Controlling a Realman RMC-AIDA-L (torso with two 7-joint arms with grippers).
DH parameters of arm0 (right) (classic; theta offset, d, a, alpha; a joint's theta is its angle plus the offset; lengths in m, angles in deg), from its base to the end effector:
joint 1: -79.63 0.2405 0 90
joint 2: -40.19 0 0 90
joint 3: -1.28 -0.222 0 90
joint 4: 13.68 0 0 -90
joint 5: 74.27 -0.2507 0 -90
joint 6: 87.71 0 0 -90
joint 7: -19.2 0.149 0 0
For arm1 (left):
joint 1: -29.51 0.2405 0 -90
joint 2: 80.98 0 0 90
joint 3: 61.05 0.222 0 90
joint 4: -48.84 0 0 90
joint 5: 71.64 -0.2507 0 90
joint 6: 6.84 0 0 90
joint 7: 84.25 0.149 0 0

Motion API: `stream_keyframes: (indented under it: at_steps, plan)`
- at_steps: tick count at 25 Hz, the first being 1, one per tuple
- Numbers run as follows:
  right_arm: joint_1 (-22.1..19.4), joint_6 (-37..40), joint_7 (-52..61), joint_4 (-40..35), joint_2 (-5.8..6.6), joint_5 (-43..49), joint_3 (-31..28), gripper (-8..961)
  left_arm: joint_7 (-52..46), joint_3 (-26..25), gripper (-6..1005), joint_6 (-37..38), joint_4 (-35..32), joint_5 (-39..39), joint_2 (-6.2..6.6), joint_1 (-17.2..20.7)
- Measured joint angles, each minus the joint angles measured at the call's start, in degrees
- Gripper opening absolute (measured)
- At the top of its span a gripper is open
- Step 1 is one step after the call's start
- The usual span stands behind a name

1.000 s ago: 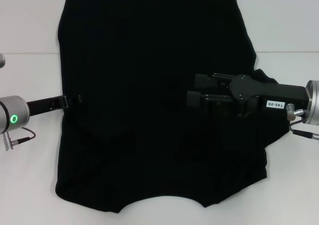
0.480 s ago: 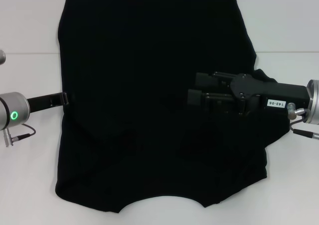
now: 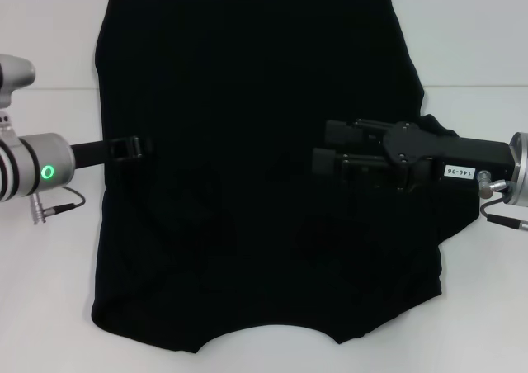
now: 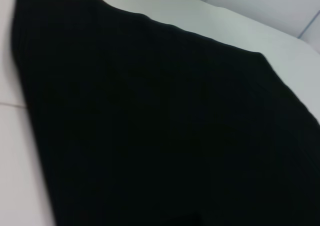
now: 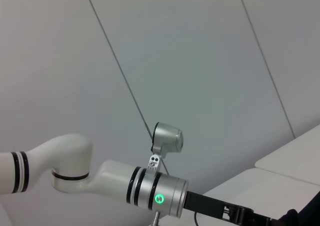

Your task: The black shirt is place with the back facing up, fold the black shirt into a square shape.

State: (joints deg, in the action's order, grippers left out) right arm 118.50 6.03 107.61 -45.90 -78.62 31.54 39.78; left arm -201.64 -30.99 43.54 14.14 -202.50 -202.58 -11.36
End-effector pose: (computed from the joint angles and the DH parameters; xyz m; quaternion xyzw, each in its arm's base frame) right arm 0.1924 0.3743 0.0114 -0.9039 0.2392 0.3507 0.0525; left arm -0.2892 0.4391 0.0154 -0.7633 -0.5225 -0.1794 0.3349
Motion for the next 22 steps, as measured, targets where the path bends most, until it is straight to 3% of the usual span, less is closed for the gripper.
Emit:
stream_keyframes:
  at_steps: [6, 13, 18, 22]
  plan:
    - [-0.4, 0.1, -0.1, -0.1, 0.00, 0.0, 0.0, 835, -0.2, 0.0, 47, 0.6, 0.3, 0.1, -1.13, -1.5]
    - [-0.5, 0.2, -0.5, -0.1, 0.07, 0.0, 0.0, 835, -0.7, 0.0, 88, 2.7, 2.4, 3.9, -1.46, -3.1]
    - [-0.7, 0.2, -0.5, -0.2, 0.11, 0.0, 0.0, 833, -0.6, 0.0, 313, 3.0, 3.5, 7.5, -1.58, -3.1]
    - [-0.8, 0.3, -0.3, -0.2, 0.25, 0.0, -0.6, 832, -0.4, 0.0, 434, 4.7, 3.5, 8.2, -1.21, -3.2]
